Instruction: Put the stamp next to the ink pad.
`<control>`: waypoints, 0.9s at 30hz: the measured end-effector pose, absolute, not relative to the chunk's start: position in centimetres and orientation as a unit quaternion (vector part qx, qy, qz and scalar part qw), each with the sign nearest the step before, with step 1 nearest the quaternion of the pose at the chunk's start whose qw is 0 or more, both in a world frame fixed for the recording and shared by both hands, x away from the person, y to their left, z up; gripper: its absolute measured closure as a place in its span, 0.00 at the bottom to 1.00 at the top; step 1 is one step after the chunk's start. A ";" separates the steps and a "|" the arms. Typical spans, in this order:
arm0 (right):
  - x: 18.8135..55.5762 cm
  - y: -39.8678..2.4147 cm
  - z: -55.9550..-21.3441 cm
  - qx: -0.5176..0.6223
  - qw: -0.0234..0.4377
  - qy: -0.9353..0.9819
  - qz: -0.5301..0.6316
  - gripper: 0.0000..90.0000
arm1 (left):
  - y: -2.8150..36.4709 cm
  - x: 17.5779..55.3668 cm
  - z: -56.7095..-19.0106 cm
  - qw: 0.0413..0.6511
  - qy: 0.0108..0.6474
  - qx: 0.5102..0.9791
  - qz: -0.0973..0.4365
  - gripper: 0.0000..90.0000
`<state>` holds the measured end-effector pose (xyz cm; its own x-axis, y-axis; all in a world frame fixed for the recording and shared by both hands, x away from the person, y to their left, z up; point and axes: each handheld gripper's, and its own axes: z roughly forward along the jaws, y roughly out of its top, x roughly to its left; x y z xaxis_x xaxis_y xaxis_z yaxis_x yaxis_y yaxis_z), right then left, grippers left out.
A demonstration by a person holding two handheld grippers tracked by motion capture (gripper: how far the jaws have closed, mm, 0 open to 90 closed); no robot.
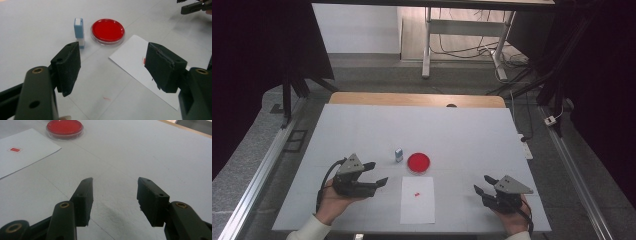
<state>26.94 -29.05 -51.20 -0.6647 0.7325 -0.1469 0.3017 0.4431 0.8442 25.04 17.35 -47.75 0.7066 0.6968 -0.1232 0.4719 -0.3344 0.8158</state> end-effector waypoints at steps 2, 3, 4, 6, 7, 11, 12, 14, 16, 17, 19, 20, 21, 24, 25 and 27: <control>26.9 -29.1 -51.2 0.317 0.256 0.809 0.423 0.51 | 17.5 24.7 -48.2 0.446 0.363 0.809 0.125 0.33; 26.9 -29.2 -51.1 0.319 0.256 0.809 0.423 0.51 | 17.5 24.5 -48.4 0.444 0.364 0.809 0.124 0.33; 26.9 -29.3 -51.2 0.317 0.257 0.809 0.424 0.51 | 17.6 24.4 -48.6 0.443 0.365 0.809 0.123 0.33; 27.0 -29.4 -51.2 0.317 0.257 0.810 0.421 0.51 | 17.8 24.1 -49.1 0.439 0.369 0.810 0.123 0.33; 27.0 -29.5 -51.3 0.318 0.257 0.810 0.420 0.51 | 18.0 24.0 -49.3 0.437 0.371 0.810 0.121 0.33; 27.2 -29.8 -51.4 0.321 0.259 0.810 0.416 0.51 | 18.4 23.6 -49.9 0.433 0.377 0.810 0.118 0.33; 27.2 -29.9 -51.4 0.322 0.257 0.810 0.417 0.51 | 18.5 23.4 -50.0 0.433 0.378 0.810 0.117 0.33; 27.2 -29.9 -51.5 0.321 0.257 0.811 0.418 0.51 | 18.6 23.3 -50.0 0.432 0.378 0.811 0.117 0.33; 27.3 -29.9 -51.5 0.321 0.257 0.811 0.417 0.51 | 18.7 23.1 -50.0 0.433 0.378 0.810 0.117 0.33; 27.3 -29.9 -51.5 0.321 0.257 0.811 0.417 0.51 | 18.7 23.1 -50.0 0.432 0.377 0.810 0.118 0.33; 27.3 -29.9 -51.5 0.320 0.255 0.811 0.418 0.51 | 18.7 23.1 -50.0 0.432 0.378 0.810 0.119 0.33; 27.2 -29.8 -51.5 0.319 0.255 0.811 0.418 0.51 | 18.7 23.1 -50.1 0.432 0.378 0.810 0.119 0.33; 27.2 -29.8 -51.5 0.317 0.256 0.812 0.418 0.51 | 18.7 23.1 -50.1 0.432 0.378 0.810 0.119 0.33; 27.2 -29.8 -51.5 0.316 0.257 0.812 0.417 0.51 | 18.8 23.1 -50.1 0.432 0.379 0.810 0.119 0.33; 27.2 -29.8 -51.5 0.316 0.257 0.812 0.417 0.51 | 18.8 23.1 -50.1 0.432 0.379 0.809 0.119 0.33; 27.2 -29.8 -51.5 0.316 0.256 0.812 0.419 0.51 | 18.8 23.1 -50.1 0.432 0.379 0.810 0.118 0.33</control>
